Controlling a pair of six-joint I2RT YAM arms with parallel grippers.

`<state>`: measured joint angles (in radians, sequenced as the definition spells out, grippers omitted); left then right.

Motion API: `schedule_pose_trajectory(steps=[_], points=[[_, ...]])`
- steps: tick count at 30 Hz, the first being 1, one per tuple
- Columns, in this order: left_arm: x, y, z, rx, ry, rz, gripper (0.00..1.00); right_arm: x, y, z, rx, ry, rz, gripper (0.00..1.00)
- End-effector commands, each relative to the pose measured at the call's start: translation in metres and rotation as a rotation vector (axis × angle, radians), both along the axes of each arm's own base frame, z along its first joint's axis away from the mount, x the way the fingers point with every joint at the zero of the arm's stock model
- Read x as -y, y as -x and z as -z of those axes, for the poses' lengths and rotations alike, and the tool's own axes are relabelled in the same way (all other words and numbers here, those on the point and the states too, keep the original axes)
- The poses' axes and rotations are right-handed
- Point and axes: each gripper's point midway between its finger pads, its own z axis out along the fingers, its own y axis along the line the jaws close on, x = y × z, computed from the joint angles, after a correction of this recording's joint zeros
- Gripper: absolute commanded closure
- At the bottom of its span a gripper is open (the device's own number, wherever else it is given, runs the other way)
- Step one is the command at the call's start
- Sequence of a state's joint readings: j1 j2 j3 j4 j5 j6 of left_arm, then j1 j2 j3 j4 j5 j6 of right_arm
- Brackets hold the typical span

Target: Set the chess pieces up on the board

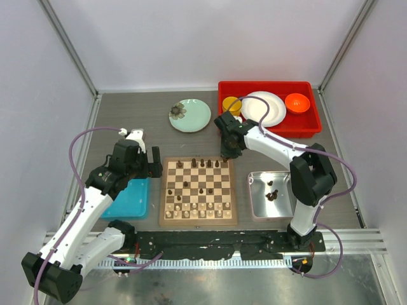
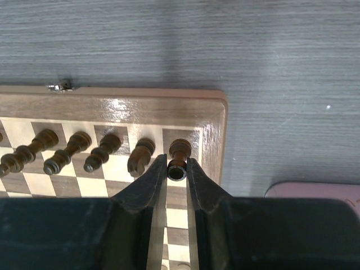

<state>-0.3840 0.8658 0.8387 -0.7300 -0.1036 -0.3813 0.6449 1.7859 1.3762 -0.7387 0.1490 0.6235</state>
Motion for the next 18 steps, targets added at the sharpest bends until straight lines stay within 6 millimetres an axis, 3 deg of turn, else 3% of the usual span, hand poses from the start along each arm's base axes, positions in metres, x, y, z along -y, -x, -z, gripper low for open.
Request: schedule_pose_trajectory(steps=[1,18], points=[[0.002,-0.005,-0.008,0.038,0.012,0.013,0.0,-0.015,-0.02,-0.009,0.06,-0.017,-0.022,0.94],[0.004,-0.005,-0.007,0.035,0.014,0.018,0.0,-0.014,-0.007,0.001,0.021,0.003,-0.043,0.94]])
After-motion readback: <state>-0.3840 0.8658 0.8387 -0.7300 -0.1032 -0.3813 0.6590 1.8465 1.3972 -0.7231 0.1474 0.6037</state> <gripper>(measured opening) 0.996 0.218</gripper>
